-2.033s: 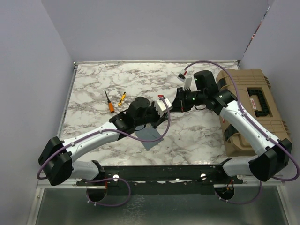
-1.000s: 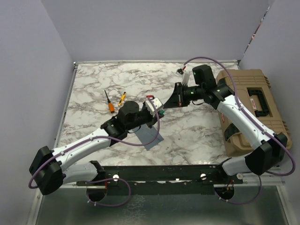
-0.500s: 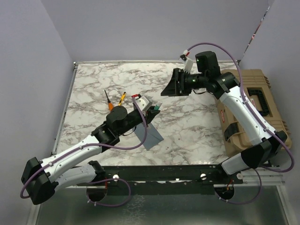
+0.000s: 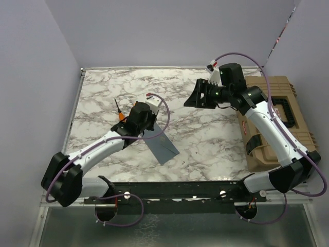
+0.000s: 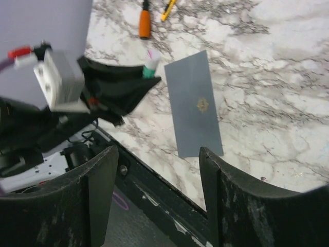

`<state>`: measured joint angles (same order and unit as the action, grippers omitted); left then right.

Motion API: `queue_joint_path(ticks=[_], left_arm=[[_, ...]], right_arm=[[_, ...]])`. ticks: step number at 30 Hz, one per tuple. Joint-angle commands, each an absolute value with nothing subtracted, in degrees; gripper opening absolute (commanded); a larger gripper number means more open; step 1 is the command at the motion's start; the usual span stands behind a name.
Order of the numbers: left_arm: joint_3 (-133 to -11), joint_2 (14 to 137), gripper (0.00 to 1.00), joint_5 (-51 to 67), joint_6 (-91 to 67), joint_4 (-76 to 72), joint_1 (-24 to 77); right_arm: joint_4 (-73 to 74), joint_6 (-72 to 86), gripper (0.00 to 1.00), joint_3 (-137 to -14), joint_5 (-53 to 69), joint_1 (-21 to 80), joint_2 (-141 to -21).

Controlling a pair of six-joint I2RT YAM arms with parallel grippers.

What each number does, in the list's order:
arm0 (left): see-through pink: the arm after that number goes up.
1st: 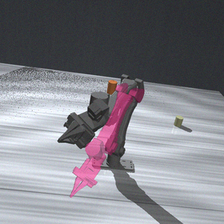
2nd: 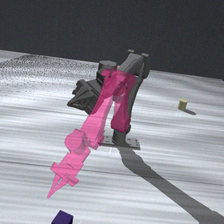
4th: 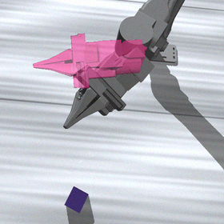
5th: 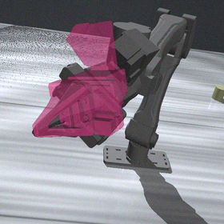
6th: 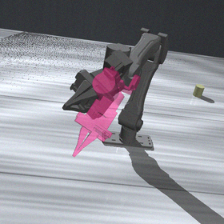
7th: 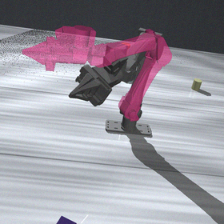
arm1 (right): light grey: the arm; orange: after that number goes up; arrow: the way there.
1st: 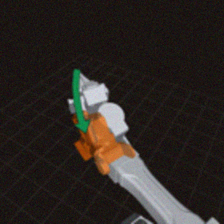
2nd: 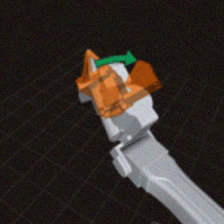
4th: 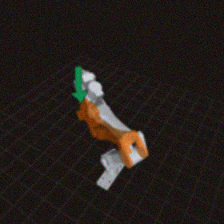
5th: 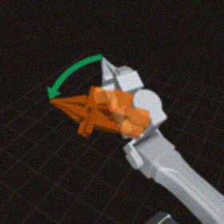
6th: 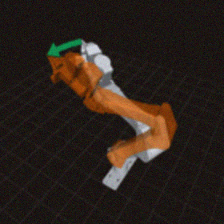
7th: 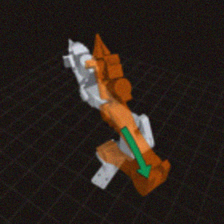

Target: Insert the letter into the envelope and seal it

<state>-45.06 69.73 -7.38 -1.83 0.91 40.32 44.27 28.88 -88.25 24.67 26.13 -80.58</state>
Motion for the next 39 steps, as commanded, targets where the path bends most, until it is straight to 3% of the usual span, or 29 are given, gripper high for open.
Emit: queue_joint_path(ticks=[1, 14, 21, 26, 33, 36, 39], left_arm=[[-49.49, 78.37, 0.00, -9.18, -3.69, 9.73, 32.70], [-60.44, 99.61, 0.03, -3.56, 4.57, 16.59, 20.40], [-61.12, 102.32, 0.18, -2.75, 6.22, 18.67, 18.07], [-60.38, 102.65, 0.35, -2.13, 6.11, 18.70, 17.42], [-62.43, 102.34, 0.41, -4.17, 5.56, 18.68, 17.15], [-64.12, 100.71, 0.51, -1.99, 5.10, 18.72, 17.15], [-65.80, 97.41, 0.69, -2.52, 4.69, 18.84, 17.14]], right_arm=[[44.99, 27.94, 0.67, -84.89, 19.22, 25.84, -79.60], [41.98, 30.44, 0.66, -77.92, 21.81, 25.31, -78.37], [42.14, 31.09, 0.65, -77.21, 23.10, 25.27, -78.93], [40.72, 32.29, 0.65, -76.59, 25.28, 25.21, -79.19], [41.92, 32.77, 0.64, -77.32, 24.63, 25.24, -78.82], [42.67, 33.19, 0.64, -77.92, 23.38, 25.19, -78.09], [44.47, 33.30, 0.64, -79.29, 20.73, 25.24, -77.49]])
